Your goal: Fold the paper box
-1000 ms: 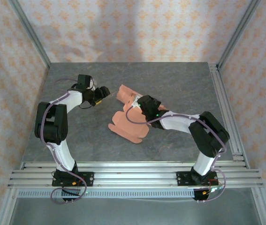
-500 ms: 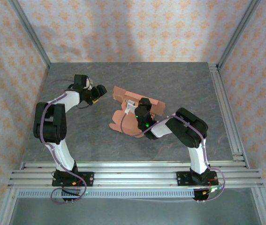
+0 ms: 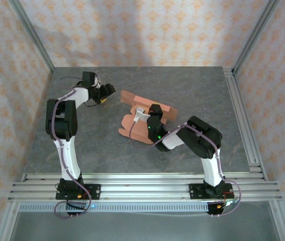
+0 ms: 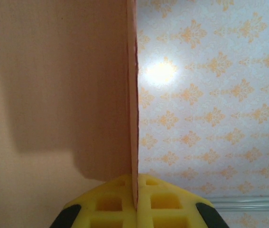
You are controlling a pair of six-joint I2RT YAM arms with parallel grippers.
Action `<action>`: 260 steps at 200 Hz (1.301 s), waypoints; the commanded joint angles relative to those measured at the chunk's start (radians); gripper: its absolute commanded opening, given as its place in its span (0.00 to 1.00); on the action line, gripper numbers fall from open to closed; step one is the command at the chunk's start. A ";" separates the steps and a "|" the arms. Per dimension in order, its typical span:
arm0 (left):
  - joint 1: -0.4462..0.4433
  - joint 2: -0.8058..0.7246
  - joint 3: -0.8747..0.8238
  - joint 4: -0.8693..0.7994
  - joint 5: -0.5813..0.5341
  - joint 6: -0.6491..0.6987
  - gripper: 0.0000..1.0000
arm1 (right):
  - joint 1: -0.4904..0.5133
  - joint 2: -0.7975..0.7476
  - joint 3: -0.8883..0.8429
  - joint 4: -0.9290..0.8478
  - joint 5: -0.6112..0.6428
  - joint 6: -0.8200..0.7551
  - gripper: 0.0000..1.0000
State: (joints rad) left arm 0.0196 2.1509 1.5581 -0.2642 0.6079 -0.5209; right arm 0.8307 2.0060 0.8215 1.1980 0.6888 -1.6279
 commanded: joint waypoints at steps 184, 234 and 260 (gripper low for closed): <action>-0.090 -0.170 -0.299 0.226 0.265 0.350 0.67 | 0.019 0.007 0.012 -0.081 0.013 0.053 0.00; -0.111 -0.212 -0.379 0.273 0.247 0.423 0.63 | 0.019 0.008 0.019 -0.101 0.011 0.060 0.00; -0.115 -0.235 -0.417 0.300 0.250 0.426 0.62 | 0.019 0.014 0.023 -0.113 0.010 0.066 0.00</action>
State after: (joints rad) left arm -0.0933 1.9743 1.1744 -0.0231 0.8501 -0.1360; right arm 0.8436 2.0060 0.8227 1.1122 0.6891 -1.5898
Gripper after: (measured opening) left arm 0.621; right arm 0.048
